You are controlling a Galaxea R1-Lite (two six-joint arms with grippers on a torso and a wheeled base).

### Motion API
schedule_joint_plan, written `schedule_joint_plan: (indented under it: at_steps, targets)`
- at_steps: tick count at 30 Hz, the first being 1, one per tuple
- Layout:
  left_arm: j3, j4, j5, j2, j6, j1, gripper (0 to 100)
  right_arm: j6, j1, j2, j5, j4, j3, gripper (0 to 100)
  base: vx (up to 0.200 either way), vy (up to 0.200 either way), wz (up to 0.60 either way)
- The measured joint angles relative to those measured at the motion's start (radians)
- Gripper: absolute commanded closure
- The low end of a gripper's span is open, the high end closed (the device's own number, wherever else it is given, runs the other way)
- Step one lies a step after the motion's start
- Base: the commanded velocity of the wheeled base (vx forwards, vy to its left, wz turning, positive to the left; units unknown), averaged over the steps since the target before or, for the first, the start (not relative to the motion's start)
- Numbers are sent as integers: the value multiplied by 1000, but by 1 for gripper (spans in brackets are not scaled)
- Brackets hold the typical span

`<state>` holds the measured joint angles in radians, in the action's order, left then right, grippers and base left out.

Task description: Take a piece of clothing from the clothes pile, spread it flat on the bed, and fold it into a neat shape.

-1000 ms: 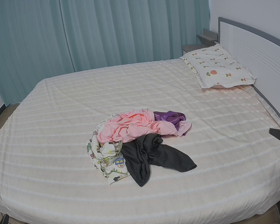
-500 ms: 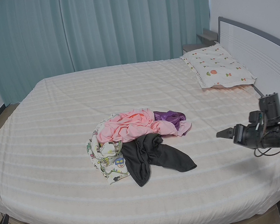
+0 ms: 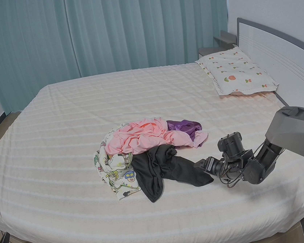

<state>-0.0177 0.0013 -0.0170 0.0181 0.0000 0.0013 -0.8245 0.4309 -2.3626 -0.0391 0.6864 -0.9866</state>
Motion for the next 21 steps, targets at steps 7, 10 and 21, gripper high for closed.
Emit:
schedule_joint_plan:
  at_steps: [7, 10, 21]
  targets:
    - [0, 0, 0, 0, 0, 0, 0, 24, 16, -77, -10, -4, -81, 0, 0, 0, 0]
    - [0, 0, 0, 0, 0, 0, 0, 42, 15, -101, -14, -8, -116, 0, 0, 0, 0]
    - [0, 0, 0, 0, 0, 0, 0, 109, 22, -145, -7, -23, -154, 100, 0, 0, 0]
